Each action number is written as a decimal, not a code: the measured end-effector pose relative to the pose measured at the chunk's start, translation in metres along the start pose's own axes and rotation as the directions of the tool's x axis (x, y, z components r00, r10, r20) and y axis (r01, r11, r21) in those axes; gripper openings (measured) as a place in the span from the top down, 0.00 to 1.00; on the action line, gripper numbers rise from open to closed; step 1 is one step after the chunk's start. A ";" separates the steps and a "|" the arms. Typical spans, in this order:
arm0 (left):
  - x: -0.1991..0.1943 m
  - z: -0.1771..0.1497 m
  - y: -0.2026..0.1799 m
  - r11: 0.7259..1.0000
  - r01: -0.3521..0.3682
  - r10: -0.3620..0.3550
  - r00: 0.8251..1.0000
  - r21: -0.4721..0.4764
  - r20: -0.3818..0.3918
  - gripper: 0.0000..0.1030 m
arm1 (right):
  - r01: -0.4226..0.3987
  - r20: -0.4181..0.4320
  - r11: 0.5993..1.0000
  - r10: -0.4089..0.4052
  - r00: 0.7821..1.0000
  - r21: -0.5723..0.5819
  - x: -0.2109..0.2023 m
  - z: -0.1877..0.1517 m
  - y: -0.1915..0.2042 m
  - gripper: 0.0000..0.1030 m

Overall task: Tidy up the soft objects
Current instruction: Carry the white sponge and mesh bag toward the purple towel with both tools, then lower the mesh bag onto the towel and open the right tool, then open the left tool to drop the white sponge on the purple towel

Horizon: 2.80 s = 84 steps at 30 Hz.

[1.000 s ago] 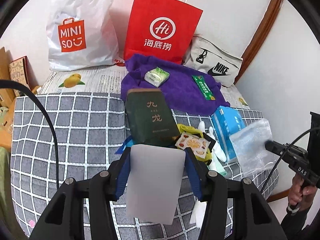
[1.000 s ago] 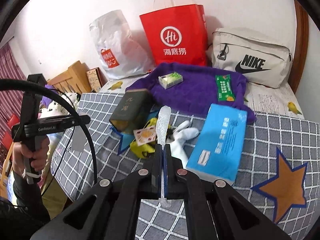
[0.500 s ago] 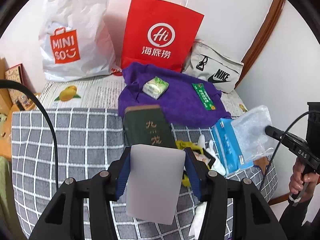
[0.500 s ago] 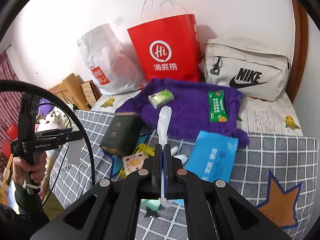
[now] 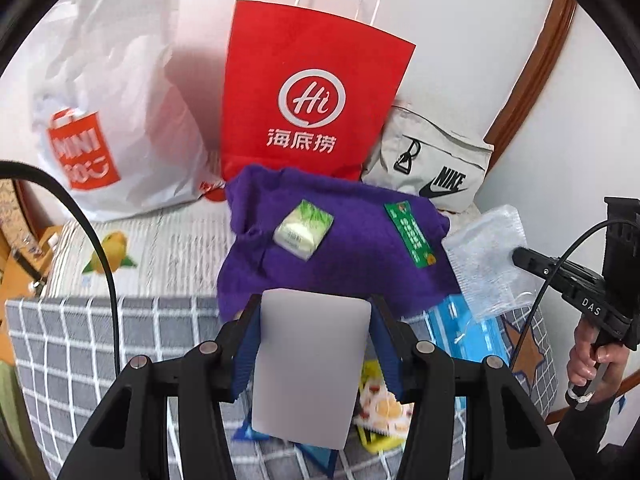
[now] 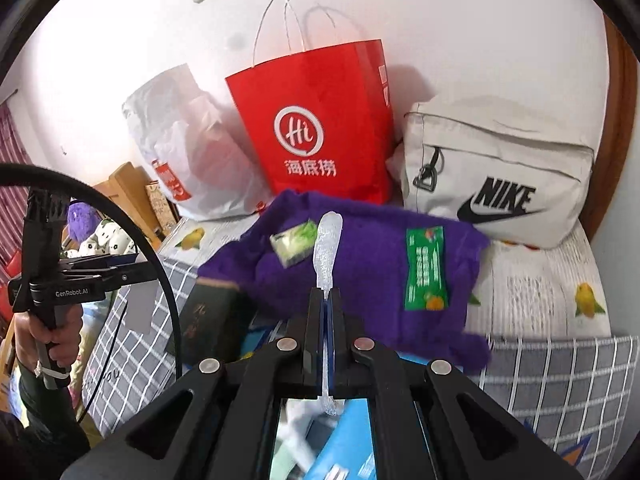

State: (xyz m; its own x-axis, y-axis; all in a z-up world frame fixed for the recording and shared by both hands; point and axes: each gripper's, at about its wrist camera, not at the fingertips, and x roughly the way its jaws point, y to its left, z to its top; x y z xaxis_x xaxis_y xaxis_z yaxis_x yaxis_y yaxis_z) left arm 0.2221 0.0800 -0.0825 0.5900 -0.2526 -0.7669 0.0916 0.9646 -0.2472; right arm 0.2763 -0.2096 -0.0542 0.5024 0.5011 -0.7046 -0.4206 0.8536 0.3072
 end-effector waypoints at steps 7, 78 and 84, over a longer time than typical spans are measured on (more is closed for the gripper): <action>0.039 0.035 -0.001 1.000 0.009 -0.009 1.000 0.002 -0.015 0.52 | 0.009 0.002 1.000 -0.009 1.000 0.010 0.031 0.027 -0.019 0.99; 0.125 0.091 -0.009 0.972 -0.198 0.203 0.979 0.124 -0.027 0.21 | 0.166 -0.053 0.986 -0.165 0.985 0.026 0.117 0.023 -0.071 0.20; 0.107 0.092 -0.023 0.972 -0.186 0.185 0.983 0.145 0.015 0.21 | 0.080 -0.004 0.994 -0.080 0.997 0.077 0.087 0.015 -0.061 0.20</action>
State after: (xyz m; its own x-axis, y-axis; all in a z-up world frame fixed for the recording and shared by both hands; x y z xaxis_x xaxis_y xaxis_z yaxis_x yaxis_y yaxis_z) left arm 0.3574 0.0373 -0.1043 0.6091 -0.0682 -0.7901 0.0956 0.9953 -0.0122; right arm 0.3567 -0.2164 -0.1246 0.5313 0.4311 -0.7293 -0.3200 0.8992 0.2984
